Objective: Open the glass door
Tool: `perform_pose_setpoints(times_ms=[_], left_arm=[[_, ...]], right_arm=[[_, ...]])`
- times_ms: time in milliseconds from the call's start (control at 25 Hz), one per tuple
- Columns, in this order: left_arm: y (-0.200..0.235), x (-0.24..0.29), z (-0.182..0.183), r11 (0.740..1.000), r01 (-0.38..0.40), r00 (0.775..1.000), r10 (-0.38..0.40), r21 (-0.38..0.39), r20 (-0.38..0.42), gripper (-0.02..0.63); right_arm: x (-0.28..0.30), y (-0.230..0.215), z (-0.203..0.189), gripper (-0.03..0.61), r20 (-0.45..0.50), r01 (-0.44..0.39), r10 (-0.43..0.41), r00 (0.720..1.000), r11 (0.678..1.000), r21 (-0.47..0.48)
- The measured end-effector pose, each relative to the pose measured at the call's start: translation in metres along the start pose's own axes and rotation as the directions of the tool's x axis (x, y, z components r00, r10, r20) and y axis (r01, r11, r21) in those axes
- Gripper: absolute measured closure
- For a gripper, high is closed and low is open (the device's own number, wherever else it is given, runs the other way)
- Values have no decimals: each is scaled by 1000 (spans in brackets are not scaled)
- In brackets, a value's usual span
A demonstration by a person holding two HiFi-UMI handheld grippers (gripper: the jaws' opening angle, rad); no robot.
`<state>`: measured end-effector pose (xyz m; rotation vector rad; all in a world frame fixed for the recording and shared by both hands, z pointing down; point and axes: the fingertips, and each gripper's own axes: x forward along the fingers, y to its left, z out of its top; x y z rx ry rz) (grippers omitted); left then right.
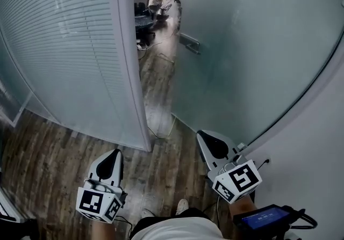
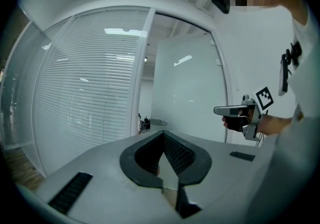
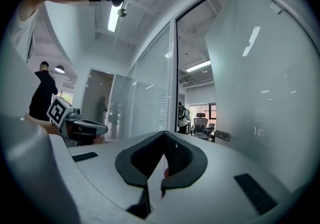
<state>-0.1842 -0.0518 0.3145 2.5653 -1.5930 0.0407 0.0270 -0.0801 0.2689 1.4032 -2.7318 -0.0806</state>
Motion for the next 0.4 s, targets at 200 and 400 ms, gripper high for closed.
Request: perform_pose_setpoints(times_ms=[200, 400], left_arm=[[5, 0, -29, 1000, 18, 1000, -18, 10, 12, 615], [6, 2, -61, 999, 29, 999, -29, 14, 19, 615]], right_arm=[[-1, 9, -33, 578, -6, 19, -19, 1000, 1000, -12], [-4, 13, -68, 578, -10, 29, -29, 1000, 1000, -13]])
